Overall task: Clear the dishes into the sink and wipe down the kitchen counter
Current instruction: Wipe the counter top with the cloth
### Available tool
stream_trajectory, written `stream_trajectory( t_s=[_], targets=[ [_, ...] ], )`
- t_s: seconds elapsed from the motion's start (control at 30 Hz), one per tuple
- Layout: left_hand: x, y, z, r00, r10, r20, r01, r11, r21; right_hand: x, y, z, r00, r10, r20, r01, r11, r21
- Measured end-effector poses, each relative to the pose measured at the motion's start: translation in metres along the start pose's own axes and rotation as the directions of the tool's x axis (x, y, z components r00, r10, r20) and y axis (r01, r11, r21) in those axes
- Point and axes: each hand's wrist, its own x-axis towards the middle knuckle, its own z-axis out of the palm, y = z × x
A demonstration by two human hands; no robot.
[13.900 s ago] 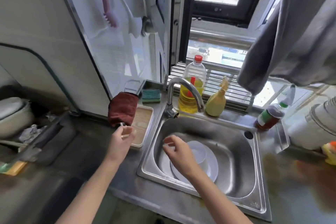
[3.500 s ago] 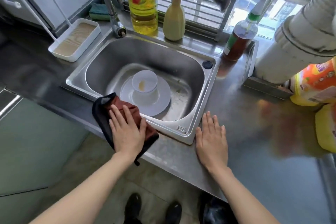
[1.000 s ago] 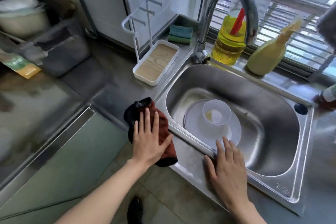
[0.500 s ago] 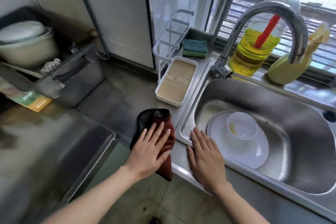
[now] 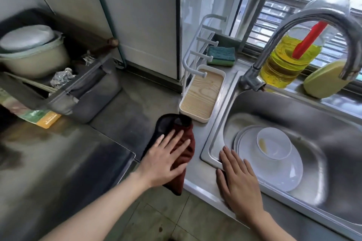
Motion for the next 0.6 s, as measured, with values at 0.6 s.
stream_trajectory(
  t_s=[0.6],
  targets=[
    [-0.017,-0.006,-0.023,0.979,-0.155,0.133,0.176,0.970,-0.166,0.001,-0.001,-0.002,0.997,0.021,0.071,-0.019,0.999,-0.026]
  ],
)
